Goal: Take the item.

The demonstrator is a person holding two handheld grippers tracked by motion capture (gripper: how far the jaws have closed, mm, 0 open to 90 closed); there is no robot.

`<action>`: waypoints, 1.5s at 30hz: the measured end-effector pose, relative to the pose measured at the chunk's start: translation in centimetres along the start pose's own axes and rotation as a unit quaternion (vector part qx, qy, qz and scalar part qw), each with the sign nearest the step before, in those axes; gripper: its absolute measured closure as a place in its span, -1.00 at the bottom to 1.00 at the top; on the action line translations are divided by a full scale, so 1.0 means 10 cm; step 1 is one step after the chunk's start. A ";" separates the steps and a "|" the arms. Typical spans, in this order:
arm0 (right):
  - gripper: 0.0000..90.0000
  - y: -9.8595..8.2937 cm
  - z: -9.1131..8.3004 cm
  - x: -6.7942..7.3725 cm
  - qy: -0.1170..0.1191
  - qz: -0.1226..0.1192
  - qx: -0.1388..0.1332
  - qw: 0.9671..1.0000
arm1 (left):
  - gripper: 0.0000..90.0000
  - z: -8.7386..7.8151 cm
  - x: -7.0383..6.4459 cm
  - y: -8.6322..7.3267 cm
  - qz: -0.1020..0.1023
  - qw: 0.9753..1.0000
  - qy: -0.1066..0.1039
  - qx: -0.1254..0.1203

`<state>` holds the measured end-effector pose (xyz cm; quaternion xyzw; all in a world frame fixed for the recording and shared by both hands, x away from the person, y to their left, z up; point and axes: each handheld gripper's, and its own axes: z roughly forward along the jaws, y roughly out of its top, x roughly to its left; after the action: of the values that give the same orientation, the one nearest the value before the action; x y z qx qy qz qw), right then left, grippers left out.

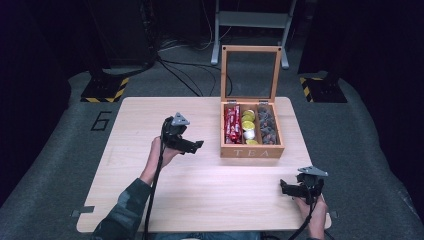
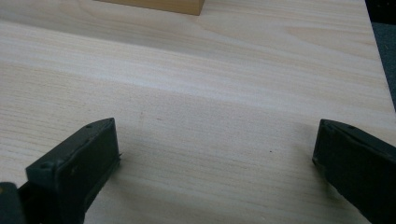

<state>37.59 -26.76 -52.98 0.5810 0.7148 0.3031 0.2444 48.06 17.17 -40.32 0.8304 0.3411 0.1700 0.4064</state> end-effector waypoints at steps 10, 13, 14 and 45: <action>-1.00 0.00 0.00 0.00 0.000 0.000 0.000 1.000 | -0.87 0.19 -0.07 0.23 0.011 1.000 -0.009 0.002; -1.00 0.00 0.00 0.00 0.000 0.000 0.000 1.000 | -0.88 0.25 -0.08 0.29 0.014 1.000 -0.010 0.004; -1.00 0.00 0.00 0.00 0.000 0.000 0.000 1.000 | -0.88 0.27 -0.08 0.31 0.011 1.000 -0.012 0.004; -1.00 0.00 0.00 0.00 0.000 0.000 0.000 1.000 | -0.98 0.96 -0.25 0.77 0.020 0.999 -0.026 0.036</action>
<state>37.59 -26.76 -52.99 0.5809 0.7147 0.3034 0.2446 54.97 6.73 -40.10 0.8551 0.3196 0.1443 0.3818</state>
